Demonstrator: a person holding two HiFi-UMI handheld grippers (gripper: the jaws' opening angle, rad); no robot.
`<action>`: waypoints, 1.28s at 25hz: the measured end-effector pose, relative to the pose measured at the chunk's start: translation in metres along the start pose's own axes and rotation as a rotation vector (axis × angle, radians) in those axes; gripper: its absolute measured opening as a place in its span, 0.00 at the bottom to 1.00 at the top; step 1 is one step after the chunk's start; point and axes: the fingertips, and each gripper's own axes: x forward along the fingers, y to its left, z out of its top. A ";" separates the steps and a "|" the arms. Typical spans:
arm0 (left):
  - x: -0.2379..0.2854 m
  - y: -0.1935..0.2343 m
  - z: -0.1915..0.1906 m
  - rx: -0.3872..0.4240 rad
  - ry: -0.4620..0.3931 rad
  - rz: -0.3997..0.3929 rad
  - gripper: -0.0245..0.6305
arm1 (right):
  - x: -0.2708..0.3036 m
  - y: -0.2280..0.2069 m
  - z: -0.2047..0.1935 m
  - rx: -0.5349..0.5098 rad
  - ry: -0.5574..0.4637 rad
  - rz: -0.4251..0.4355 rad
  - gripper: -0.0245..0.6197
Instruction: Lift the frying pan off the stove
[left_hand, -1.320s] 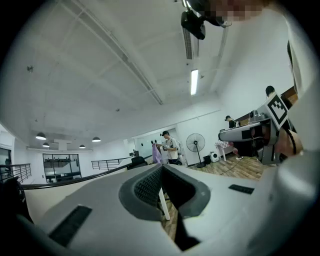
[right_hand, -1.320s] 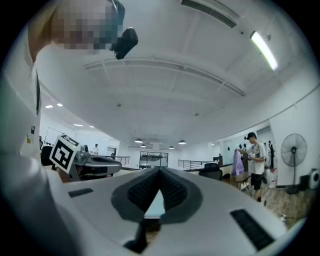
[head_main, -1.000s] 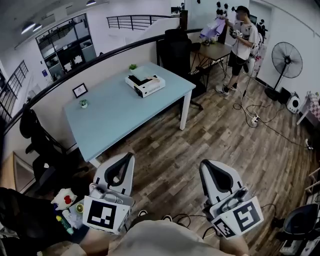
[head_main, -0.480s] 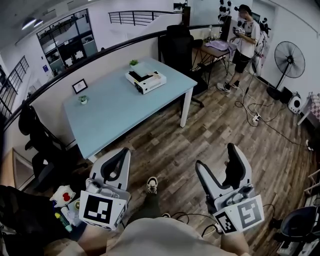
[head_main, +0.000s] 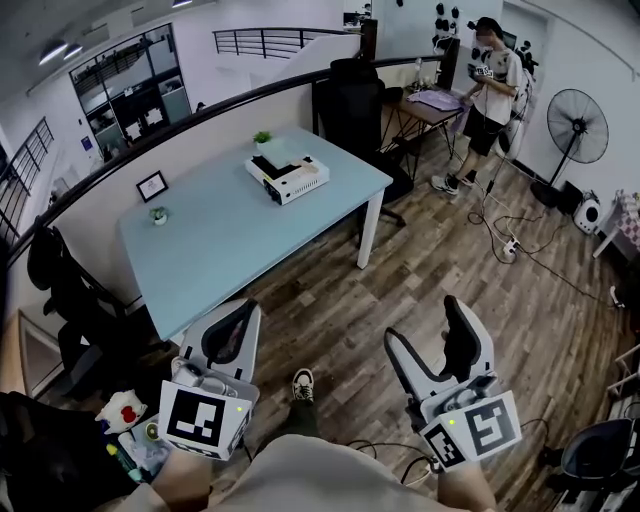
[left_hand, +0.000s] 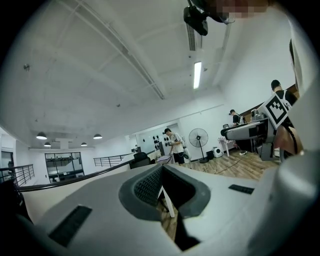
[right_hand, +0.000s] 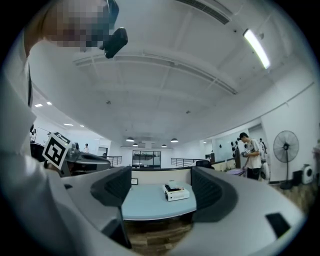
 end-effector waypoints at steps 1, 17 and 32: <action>0.008 0.003 -0.003 0.003 0.003 0.000 0.04 | 0.007 -0.003 -0.002 0.000 0.001 0.001 0.62; 0.175 0.111 -0.019 -0.016 0.028 -0.041 0.04 | 0.190 -0.067 -0.026 0.014 0.098 -0.017 0.62; 0.293 0.243 -0.060 -0.051 0.029 -0.024 0.04 | 0.383 -0.078 -0.063 0.006 0.169 0.010 0.61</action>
